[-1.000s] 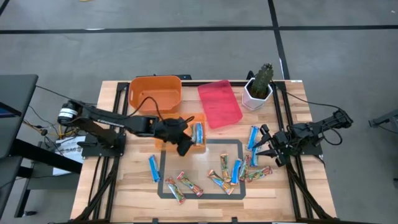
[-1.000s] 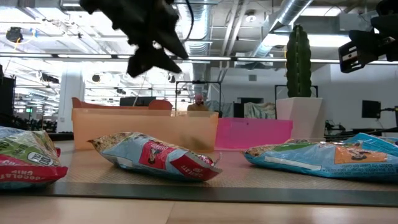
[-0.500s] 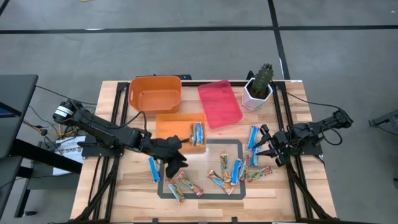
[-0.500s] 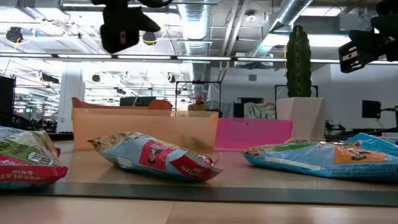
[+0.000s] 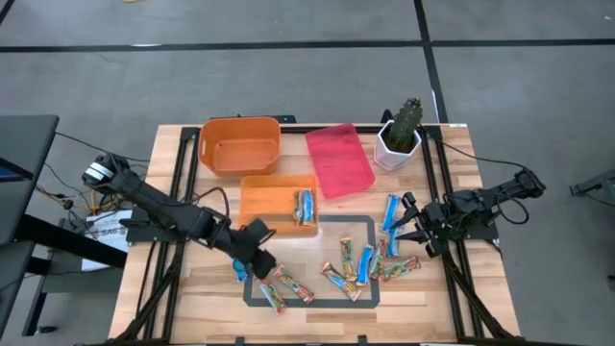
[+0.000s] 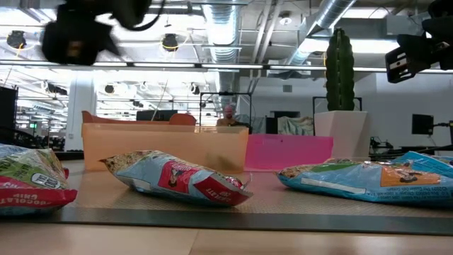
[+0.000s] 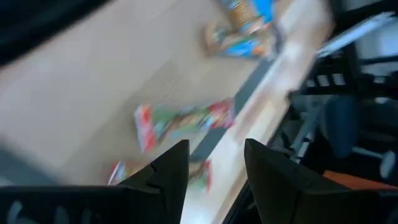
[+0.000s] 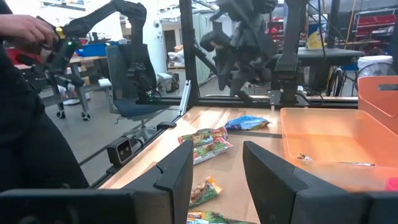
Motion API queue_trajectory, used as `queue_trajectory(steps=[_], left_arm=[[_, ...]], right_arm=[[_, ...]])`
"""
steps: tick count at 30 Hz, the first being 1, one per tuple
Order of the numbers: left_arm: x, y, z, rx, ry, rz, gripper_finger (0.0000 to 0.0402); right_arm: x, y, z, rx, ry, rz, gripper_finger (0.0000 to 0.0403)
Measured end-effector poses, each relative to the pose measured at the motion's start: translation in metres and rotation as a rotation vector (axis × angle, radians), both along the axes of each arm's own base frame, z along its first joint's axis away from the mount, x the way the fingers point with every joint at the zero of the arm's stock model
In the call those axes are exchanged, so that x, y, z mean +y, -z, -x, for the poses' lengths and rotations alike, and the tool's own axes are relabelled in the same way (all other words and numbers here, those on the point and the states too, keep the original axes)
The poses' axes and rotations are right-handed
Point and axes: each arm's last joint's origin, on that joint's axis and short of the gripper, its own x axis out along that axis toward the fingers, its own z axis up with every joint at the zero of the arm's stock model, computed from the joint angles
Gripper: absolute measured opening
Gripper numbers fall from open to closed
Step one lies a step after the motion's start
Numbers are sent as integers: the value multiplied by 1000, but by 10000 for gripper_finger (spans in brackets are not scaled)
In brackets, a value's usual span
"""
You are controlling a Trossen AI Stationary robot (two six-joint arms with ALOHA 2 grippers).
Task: Pick and place Granola Bars by type
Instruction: Put the blue granola bar into the top orange bin
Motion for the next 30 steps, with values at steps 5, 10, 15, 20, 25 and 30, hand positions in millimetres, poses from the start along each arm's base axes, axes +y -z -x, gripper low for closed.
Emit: queue_trajectory(steps=[5,10,15,20,25,30], left_arm=[[-12,9,18,173,-84,51,148],[-18,17,38,361,-150,62,148],[-17,22,56,556,-220,50,148],[-10,28,58,597,-285,32,148],[2,35,55,610,-319,21,148],[16,42,51,626,-332,23,152]], right_arm=[[0,0,0,0,0,0,132],[0,0,0,0,0,0,134],[0,0,0,0,0,0,133],[0,0,0,0,0,0,134],[0,0,0,0,0,0,133],[0,0,0,0,0,0,133]])
